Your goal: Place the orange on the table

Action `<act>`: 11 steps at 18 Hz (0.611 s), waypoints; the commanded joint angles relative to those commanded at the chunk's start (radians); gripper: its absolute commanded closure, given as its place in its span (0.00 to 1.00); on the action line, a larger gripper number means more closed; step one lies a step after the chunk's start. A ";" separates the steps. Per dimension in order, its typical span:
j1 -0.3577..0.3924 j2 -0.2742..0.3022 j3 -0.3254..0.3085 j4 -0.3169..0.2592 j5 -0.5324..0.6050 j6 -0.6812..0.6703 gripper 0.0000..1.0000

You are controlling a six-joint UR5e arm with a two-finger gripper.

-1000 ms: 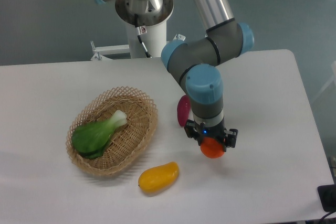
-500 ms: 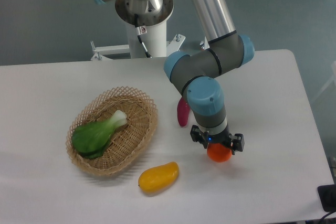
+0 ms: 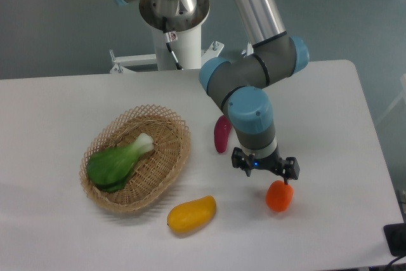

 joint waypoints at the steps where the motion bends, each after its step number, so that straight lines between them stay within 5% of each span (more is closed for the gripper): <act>1: 0.006 0.005 0.000 0.000 -0.015 -0.009 0.00; 11: 0.091 0.023 0.044 -0.014 -0.105 0.005 0.00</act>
